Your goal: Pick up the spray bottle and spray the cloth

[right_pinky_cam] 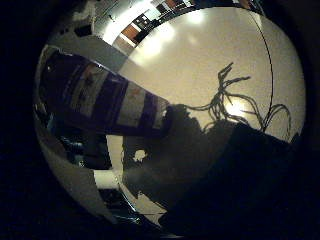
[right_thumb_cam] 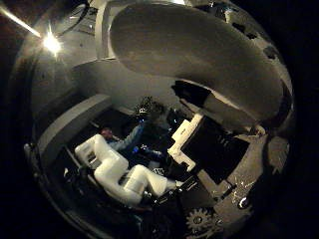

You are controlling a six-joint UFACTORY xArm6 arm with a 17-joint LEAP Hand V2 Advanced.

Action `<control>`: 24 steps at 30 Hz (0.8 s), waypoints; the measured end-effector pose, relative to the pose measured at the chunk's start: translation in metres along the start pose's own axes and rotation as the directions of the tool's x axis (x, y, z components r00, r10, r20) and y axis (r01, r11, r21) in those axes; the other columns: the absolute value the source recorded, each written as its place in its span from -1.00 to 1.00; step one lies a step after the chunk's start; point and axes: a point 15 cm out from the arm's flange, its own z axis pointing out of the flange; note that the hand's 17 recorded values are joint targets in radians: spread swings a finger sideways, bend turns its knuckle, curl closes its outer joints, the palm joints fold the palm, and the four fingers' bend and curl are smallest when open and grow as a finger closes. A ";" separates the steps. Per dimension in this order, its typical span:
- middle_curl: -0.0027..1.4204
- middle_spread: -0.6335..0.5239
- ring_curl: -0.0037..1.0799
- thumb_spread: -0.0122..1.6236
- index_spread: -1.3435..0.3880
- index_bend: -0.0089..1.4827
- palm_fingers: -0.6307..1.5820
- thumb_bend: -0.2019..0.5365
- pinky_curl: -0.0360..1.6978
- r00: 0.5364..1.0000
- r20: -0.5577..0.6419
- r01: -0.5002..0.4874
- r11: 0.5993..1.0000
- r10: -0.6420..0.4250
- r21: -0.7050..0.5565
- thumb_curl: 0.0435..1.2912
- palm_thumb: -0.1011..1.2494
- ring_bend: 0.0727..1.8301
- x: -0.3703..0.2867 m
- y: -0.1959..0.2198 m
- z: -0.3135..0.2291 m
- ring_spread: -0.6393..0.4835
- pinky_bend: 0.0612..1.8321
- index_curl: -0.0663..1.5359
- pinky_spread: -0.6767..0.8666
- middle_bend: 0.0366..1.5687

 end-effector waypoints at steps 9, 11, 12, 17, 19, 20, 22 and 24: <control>-0.40 -0.12 -0.16 0.17 -0.01 -0.70 0.01 -0.53 -0.31 0.999 -0.038 0.031 0.999 -0.033 -0.043 -0.40 0.29 0.05 -0.003 -0.003 -0.014 -0.23 -0.02 -0.38 -0.44 -0.42; -0.40 -0.11 -0.18 0.17 -0.01 -0.70 -0.01 -0.53 -0.32 0.998 -0.050 0.027 0.998 -0.030 -0.054 -0.40 0.29 0.04 -0.002 -0.002 -0.023 -0.23 -0.05 -0.37 -0.39 -0.42; -0.40 -0.10 -0.18 0.17 -0.01 -0.71 -0.01 -0.53 -0.33 0.998 -0.053 0.027 0.998 -0.030 -0.053 -0.40 0.30 0.04 -0.003 -0.003 -0.028 -0.22 -0.06 -0.38 -0.37 -0.41; -0.40 -0.07 -0.22 0.17 0.00 -0.71 -0.06 -0.53 -0.37 0.995 -0.097 0.031 0.998 -0.037 -0.063 -0.40 0.30 0.00 -0.002 -0.009 -0.052 -0.18 -0.12 -0.37 -0.25 -0.41; -0.41 -0.07 -0.23 0.17 0.01 -0.72 -0.07 -0.53 -0.38 0.991 -0.127 0.038 0.996 -0.047 -0.074 -0.41 0.30 -0.01 -0.001 -0.008 -0.066 -0.18 -0.14 -0.38 -0.22 -0.41; -0.41 -0.06 -0.24 0.17 0.01 -0.72 -0.07 -0.53 -0.39 0.989 -0.142 0.042 0.997 -0.052 -0.071 -0.41 0.30 -0.02 -0.002 -0.010 -0.074 -0.17 -0.15 -0.38 -0.20 -0.42; -0.41 -0.06 -0.24 0.17 0.01 -0.72 -0.07 -0.53 -0.41 0.986 -0.156 0.052 0.997 -0.061 -0.061 -0.41 0.30 -0.02 -0.005 -0.014 -0.084 -0.17 -0.16 -0.38 -0.18 -0.42; -0.42 -0.06 -0.26 0.17 0.01 -0.72 -0.07 -0.53 -0.42 0.984 -0.167 0.060 0.997 -0.068 -0.056 -0.41 0.30 -0.03 -0.008 -0.016 -0.092 -0.17 -0.17 -0.38 -0.16 -0.43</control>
